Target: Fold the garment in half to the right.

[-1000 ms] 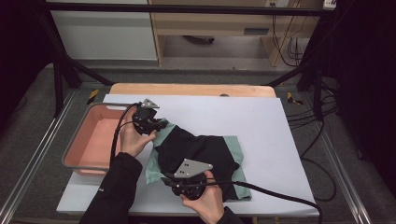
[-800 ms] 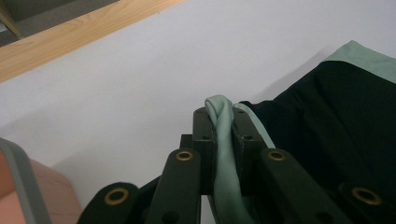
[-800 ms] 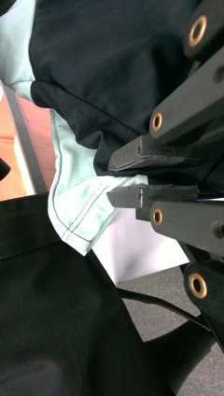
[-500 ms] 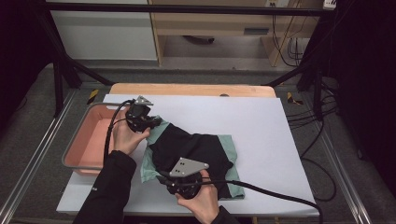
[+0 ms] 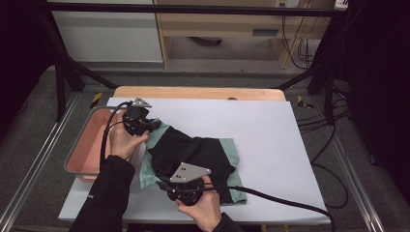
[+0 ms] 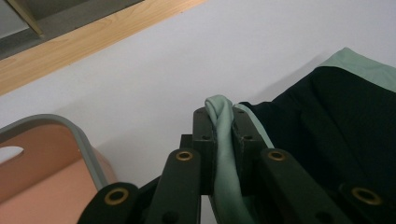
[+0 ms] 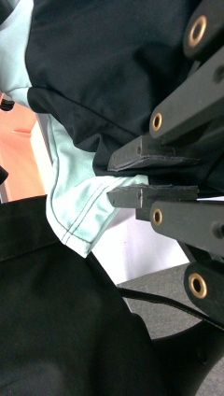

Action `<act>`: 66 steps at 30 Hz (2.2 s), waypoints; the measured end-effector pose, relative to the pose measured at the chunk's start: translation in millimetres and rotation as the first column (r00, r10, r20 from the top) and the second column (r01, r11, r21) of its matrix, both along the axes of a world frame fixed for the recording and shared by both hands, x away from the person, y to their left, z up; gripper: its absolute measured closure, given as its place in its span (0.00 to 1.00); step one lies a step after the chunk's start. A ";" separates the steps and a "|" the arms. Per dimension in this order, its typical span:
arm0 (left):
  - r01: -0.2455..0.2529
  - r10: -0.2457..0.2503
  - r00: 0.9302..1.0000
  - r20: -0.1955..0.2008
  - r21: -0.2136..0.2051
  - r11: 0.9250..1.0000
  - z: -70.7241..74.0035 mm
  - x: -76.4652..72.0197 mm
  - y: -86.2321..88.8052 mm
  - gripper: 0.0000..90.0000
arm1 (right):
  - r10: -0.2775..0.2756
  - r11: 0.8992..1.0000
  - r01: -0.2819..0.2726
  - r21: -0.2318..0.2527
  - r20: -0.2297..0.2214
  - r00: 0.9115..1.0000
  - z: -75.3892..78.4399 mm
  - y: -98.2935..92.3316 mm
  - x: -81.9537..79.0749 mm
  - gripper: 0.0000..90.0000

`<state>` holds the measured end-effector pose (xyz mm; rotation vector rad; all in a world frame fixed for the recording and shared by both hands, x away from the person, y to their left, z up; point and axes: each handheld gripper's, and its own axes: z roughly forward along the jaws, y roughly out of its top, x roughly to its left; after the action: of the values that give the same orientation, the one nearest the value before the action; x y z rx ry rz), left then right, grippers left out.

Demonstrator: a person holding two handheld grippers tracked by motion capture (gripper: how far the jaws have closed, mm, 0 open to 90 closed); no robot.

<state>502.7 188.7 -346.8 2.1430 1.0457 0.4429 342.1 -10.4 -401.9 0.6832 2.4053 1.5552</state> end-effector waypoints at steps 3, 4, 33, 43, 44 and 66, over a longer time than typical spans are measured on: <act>-0.002 0.002 1.000 -0.002 0.008 1.000 1.1 -0.2 3.3 0.91 | 0.002 1.000 -0.002 0.004 0.003 1.000 1.6 1.1 -0.2 0.91; -0.003 0.003 1.000 -0.003 0.012 1.000 1.9 -0.5 4.7 0.91 | 0.003 1.000 -0.003 0.007 0.006 1.000 2.5 1.4 -0.1 0.91; -0.036 0.037 0.998 0.041 -0.039 0.999 0.1 -2.6 -26.3 0.91 | -0.042 0.998 0.042 0.036 0.011 0.999 8.2 -31.1 -3.7 0.91; -0.022 0.024 0.998 0.065 -0.038 0.999 -5.0 -3.4 -44.9 0.91 | -0.080 0.996 0.080 0.048 0.008 0.997 3.9 -53.3 -7.1 0.91; -0.020 0.022 0.997 0.068 -0.038 0.999 -5.5 -3.6 -46.7 0.91 | -0.084 0.995 0.084 0.053 0.007 0.996 3.1 -55.3 -7.5 0.91; 0.016 -0.017 0.995 0.102 0.007 1.000 -9.1 2.2 -91.6 0.90 | -0.163 0.985 0.162 0.054 0.021 0.986 -7.4 -94.3 -9.7 0.91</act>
<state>504.8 97.1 -355.9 2.1102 0.9699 0.5427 332.3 -104.7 -409.3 0.8420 2.2353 1.5551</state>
